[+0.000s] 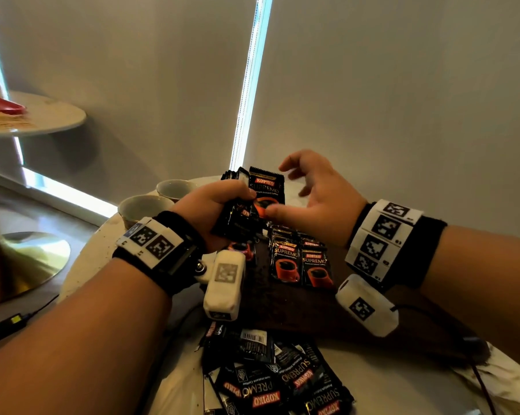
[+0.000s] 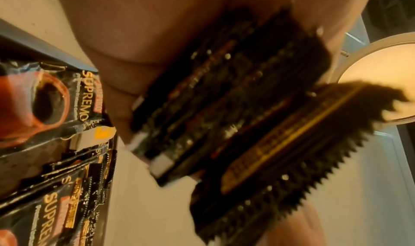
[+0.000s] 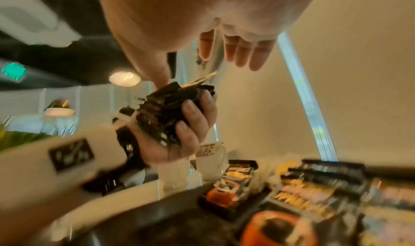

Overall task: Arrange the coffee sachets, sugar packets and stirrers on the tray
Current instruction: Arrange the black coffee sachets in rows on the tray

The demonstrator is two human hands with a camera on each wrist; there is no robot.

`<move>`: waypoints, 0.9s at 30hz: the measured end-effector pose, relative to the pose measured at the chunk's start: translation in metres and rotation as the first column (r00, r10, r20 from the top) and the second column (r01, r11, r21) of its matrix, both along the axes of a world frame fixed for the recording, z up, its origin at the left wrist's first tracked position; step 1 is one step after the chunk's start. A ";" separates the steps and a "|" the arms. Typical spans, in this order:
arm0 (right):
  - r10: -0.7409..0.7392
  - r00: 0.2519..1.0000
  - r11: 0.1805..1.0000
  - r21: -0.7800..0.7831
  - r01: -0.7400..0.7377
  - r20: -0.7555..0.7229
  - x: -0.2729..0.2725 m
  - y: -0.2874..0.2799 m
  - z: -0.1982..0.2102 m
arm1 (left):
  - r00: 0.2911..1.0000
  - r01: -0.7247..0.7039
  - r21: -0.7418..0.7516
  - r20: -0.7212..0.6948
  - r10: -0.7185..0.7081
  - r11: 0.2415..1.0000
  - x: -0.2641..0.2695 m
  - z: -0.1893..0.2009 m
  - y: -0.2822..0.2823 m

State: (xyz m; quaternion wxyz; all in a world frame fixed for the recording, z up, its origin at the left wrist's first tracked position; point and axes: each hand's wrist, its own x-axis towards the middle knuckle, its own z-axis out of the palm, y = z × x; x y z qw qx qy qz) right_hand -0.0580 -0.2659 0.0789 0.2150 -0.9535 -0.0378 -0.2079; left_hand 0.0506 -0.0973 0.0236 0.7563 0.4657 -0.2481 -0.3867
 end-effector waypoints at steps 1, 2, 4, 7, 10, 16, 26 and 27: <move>0.056 0.998 0.991 -0.125 -0.055 0.005 -0.002 -0.001 0.001 | 1.000 0.002 0.001 -0.007 -0.002 1.000 0.000 0.000 0.001; 0.109 0.994 0.970 -0.217 -0.110 -0.016 -0.003 -0.002 0.002 | 1.000 0.013 0.008 -0.006 -0.013 1.000 -0.001 0.001 0.002; 0.150 0.985 0.947 -0.273 -0.166 -0.080 -0.003 -0.002 0.004 | 1.000 0.014 0.022 -0.006 -0.014 1.000 -0.003 0.003 0.003; 0.147 0.985 0.954 -0.251 -0.165 -0.089 -0.001 -0.001 0.003 | 1.000 0.025 0.039 -0.005 -0.025 0.999 -0.005 0.004 0.003; 0.147 0.984 0.953 -0.254 -0.168 -0.101 0.000 0.002 0.003 | 0.999 0.052 0.058 0.008 -0.053 0.997 -0.006 0.005 0.004; 0.137 0.985 0.953 -0.258 -0.161 -0.109 0.003 0.003 0.003 | 0.997 0.073 0.051 0.034 -0.075 0.996 -0.001 0.004 0.005; -0.104 0.961 0.910 -0.415 -0.013 -0.257 0.034 -0.015 -0.006 | 0.935 -0.345 -0.164 -0.144 0.323 0.924 0.013 0.010 0.012; -0.119 0.946 0.891 -0.453 -0.032 -0.301 0.037 -0.012 -0.011 | 0.934 -0.348 -0.159 -0.142 0.327 0.924 0.013 0.010 0.012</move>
